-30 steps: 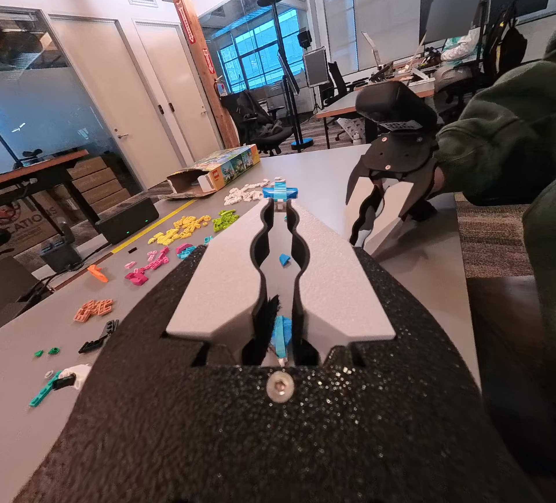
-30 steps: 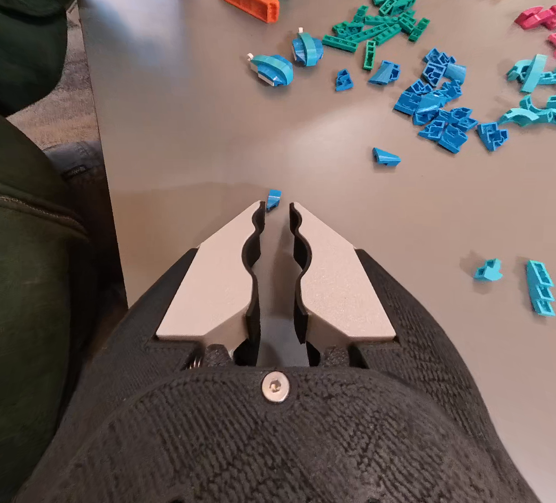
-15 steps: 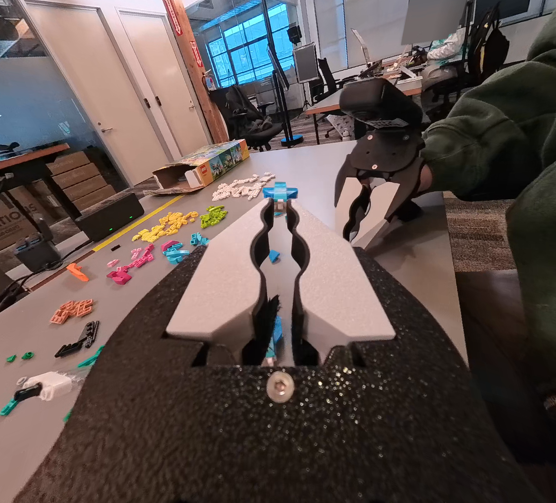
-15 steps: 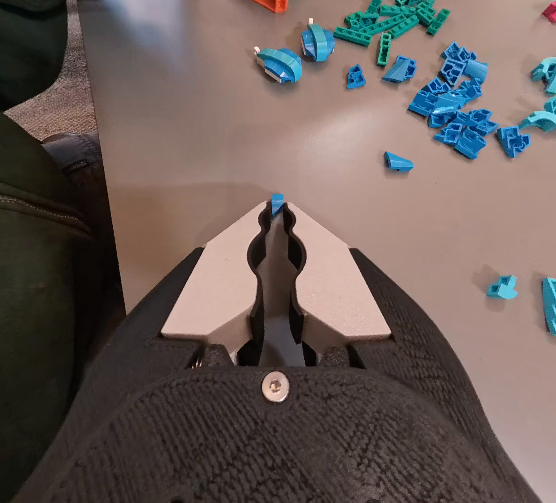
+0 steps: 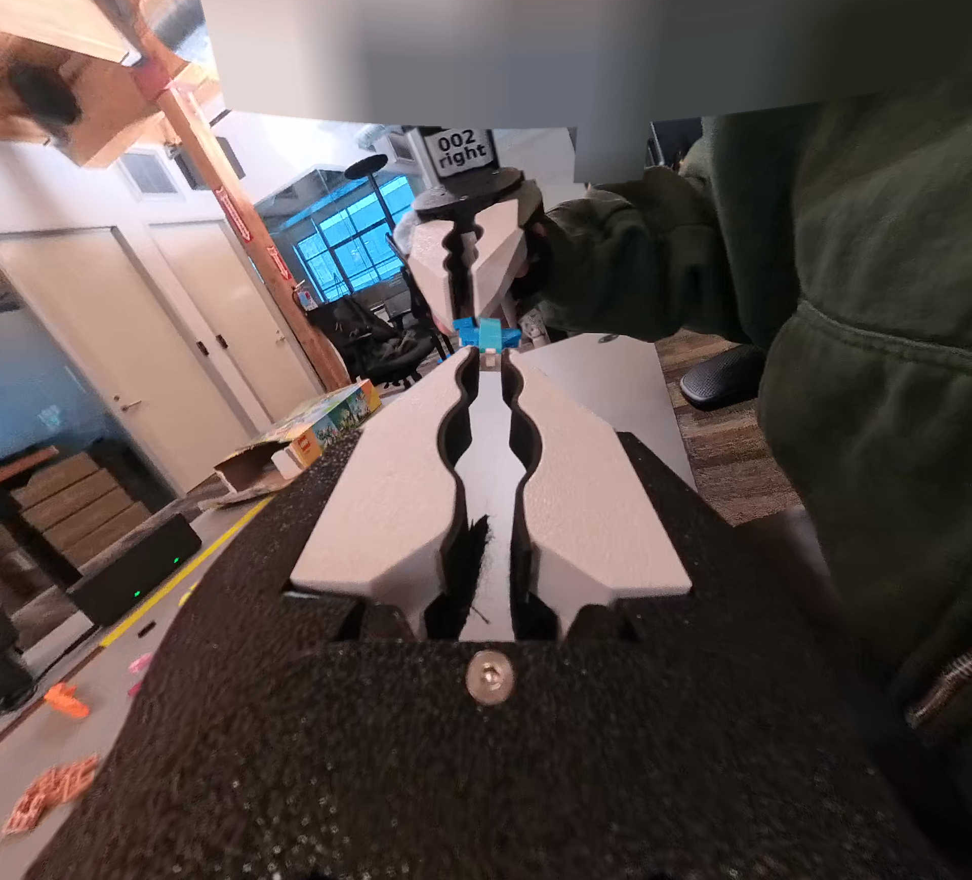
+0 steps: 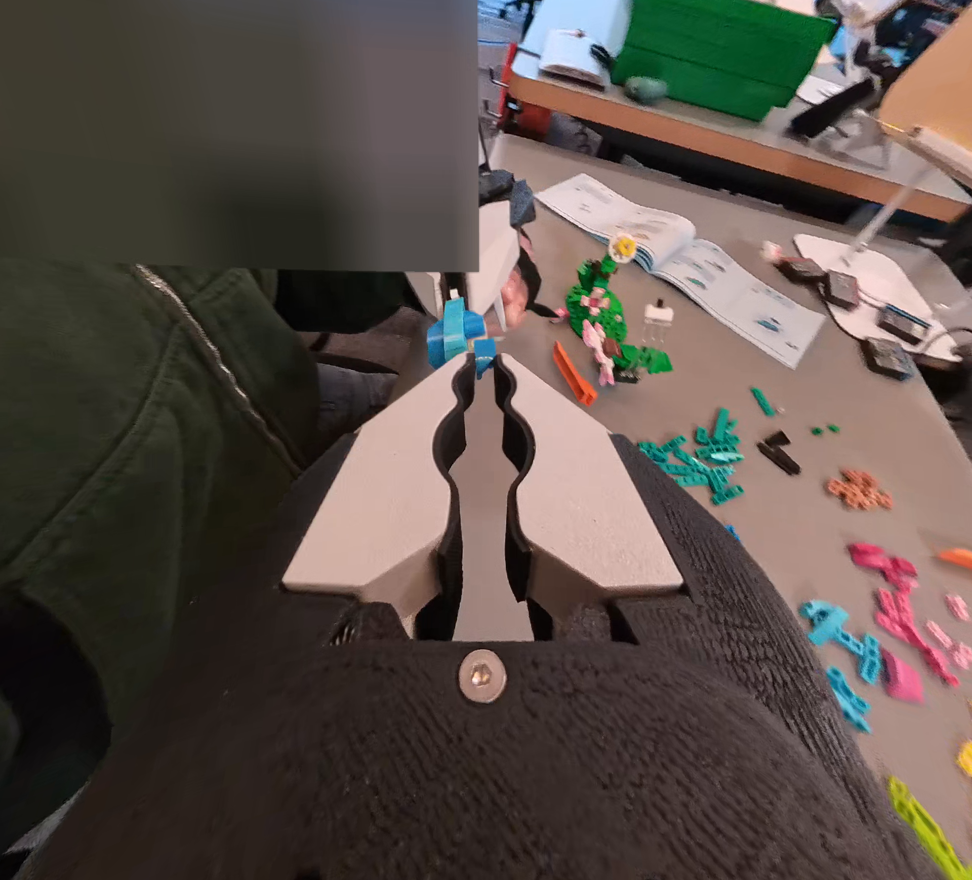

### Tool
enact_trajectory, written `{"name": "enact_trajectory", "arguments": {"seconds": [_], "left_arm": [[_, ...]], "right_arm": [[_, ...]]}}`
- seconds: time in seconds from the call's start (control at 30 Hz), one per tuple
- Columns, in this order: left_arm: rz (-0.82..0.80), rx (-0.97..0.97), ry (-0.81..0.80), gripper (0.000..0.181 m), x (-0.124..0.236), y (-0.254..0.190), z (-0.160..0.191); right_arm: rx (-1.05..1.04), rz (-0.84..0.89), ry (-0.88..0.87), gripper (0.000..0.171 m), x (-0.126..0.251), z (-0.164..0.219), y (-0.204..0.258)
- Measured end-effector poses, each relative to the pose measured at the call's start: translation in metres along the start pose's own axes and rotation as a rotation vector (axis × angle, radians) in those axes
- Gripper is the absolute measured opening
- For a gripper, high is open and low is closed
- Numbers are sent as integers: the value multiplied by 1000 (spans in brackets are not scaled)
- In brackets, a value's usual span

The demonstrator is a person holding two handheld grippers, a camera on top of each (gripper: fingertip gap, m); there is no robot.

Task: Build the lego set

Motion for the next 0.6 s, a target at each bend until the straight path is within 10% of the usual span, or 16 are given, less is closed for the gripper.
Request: {"name": "enact_trajectory", "arguments": {"seconds": [0.6], "left_arm": [[14, -47, -8, 6, -5, -4, -11]], "right_arm": [[80, -100, 279, 6, -3, -21, 15]]}}
Point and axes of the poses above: each gripper's, where its closed fingertips meet, x back along the fingers, z out of its underside, y = z × x across the jaws, the point moved 5 cm from there along x, back along the fingers, and after that the axes turned 15 degrees about -x, right-handed, at the moved point
